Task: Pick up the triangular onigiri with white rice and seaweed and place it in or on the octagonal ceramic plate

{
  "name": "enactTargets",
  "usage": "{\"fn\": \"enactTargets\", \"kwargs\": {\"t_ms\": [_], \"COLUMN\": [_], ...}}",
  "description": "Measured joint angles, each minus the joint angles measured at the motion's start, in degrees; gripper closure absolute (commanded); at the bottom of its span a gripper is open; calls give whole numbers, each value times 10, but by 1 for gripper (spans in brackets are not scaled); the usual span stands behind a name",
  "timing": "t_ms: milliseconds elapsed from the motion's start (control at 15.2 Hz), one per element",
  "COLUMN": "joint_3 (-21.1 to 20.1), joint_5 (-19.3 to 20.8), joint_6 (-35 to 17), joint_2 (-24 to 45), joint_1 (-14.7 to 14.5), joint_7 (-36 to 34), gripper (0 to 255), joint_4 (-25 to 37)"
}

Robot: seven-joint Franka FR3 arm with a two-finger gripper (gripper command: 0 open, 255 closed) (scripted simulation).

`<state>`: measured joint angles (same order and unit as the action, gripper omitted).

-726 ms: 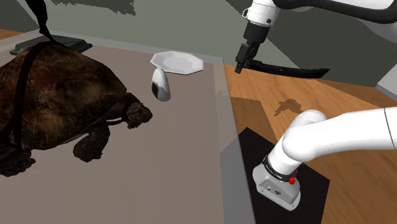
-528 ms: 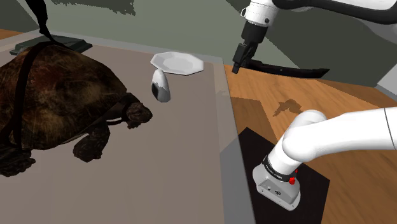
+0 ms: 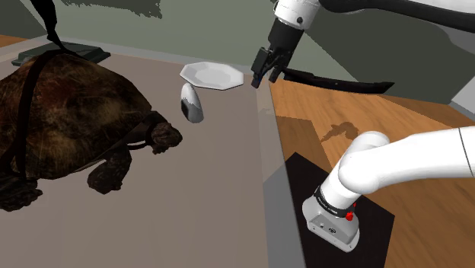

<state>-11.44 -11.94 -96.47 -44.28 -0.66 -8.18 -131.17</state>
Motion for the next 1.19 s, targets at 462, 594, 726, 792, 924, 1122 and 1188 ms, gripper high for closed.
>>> {"fn": "enactTargets", "kwargs": {"t_ms": [462,594,726,792,924,1122,1188], "joint_3": [-95,-126,-153,-169,-205,-225,-228], "joint_5": [-34,-37,-35,-32,-23,-17,-17], "joint_6": [-80,-100,-118,-124,-143,-160,-169], "joint_2": [41,56,73,86,113,128,130], "joint_1": [8,14,23,30,44,53,53], "joint_7": [-124,-162,-198,-218,-260,-282,-284], "gripper": [0,0,0,0,0,0,0], "joint_4": [38,57,79,97,128,138,132]}}
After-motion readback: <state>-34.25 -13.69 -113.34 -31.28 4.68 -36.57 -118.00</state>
